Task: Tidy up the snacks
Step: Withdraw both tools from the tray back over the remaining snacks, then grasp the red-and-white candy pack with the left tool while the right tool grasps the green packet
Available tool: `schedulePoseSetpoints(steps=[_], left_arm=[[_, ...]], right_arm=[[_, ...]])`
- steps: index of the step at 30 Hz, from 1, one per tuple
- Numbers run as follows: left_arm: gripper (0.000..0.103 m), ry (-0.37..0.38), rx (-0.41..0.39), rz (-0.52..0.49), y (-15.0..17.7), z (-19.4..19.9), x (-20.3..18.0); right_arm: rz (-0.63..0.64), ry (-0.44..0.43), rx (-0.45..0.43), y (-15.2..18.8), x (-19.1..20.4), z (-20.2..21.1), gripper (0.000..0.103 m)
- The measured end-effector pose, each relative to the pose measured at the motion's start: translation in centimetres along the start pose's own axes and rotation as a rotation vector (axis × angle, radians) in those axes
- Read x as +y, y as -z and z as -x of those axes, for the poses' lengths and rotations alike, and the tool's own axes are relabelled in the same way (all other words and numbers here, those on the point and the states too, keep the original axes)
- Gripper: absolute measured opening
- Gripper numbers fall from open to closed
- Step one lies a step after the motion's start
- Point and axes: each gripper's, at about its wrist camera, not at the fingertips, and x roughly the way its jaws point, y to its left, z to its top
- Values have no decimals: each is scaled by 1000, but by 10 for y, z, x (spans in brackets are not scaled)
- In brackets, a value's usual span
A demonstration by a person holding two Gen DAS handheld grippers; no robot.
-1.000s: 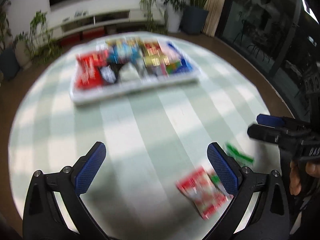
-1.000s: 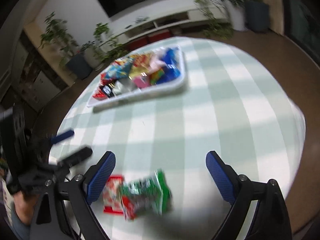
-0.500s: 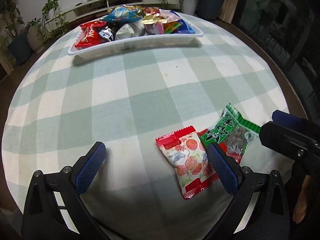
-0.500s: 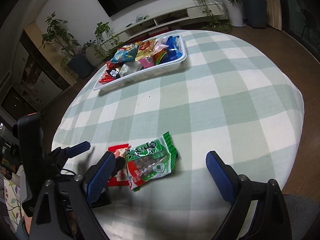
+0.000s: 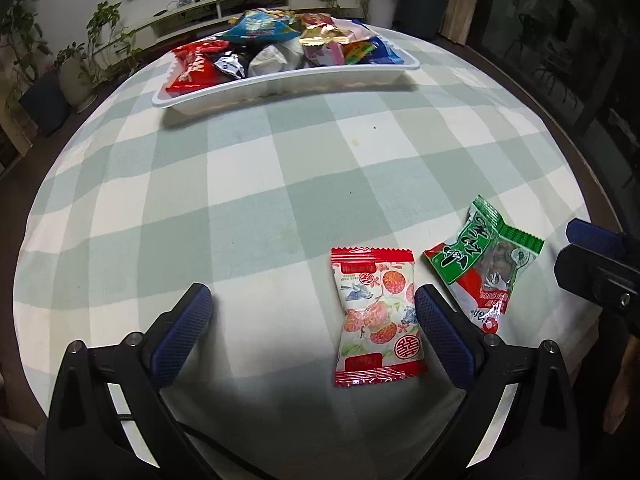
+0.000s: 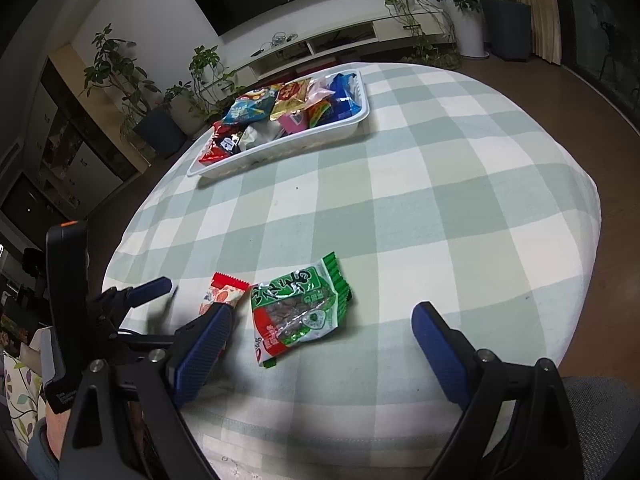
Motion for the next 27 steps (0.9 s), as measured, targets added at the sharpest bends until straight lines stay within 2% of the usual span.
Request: schedulePoseSetpoints(steps=[2,6,9,11,12,20,27], left_arm=[[88,23,13,-6,2,-3,0],[78,28,3,-18,5,-2,-2],[60,35,-6,-29,5,0,-2],[39,40,-13,-41,5,2,-2],[34,46,-15,-42,5,3,-2],[32,79,-30,-28,10,11,7],[32,103,-69,38,19,29,32]], right_arm=[[4,4,0,2,1,1,94],[10,12,8,5,3,-1,94],[12,14,16,7,6,-4,94],[16,16,21,8,8,-5,94],[19,17,22,8,9,-6,94],[25,26,68,11,18,-17,92],[50,7,134,13,32,-39,87]])
